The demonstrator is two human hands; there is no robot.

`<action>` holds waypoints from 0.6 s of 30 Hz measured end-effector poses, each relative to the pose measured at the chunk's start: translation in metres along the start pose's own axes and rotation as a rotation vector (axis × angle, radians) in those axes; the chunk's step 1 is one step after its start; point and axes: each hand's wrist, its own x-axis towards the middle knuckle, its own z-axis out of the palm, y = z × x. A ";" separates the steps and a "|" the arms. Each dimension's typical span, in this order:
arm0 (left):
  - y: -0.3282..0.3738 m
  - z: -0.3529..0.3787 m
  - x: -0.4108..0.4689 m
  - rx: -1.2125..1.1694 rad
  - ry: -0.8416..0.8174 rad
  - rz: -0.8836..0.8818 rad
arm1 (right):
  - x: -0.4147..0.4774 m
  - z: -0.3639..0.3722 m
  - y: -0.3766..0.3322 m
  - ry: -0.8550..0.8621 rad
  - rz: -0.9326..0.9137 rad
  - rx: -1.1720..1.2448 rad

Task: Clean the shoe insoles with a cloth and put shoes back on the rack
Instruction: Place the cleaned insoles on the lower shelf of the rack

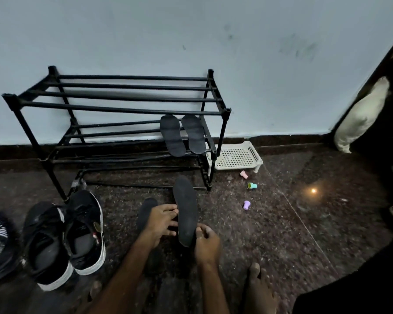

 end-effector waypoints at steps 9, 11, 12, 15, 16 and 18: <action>0.078 -0.057 -0.029 -0.104 0.152 0.150 | -0.023 0.022 -0.070 -0.239 -0.177 0.232; 0.091 -0.068 -0.029 -0.130 0.173 0.166 | -0.029 0.032 -0.078 -0.319 -0.146 0.258; 0.099 -0.074 -0.027 -0.133 0.180 0.177 | -0.029 0.038 -0.084 -0.361 -0.137 0.281; 0.116 -0.087 -0.013 -0.133 0.206 0.205 | -0.025 0.056 -0.103 -0.452 -0.158 0.326; 0.121 -0.091 -0.008 -0.127 0.218 0.210 | -0.023 0.060 -0.110 -0.466 -0.175 0.328; 0.129 -0.102 0.012 -0.106 0.252 0.221 | -0.014 0.077 -0.120 -0.489 -0.193 0.348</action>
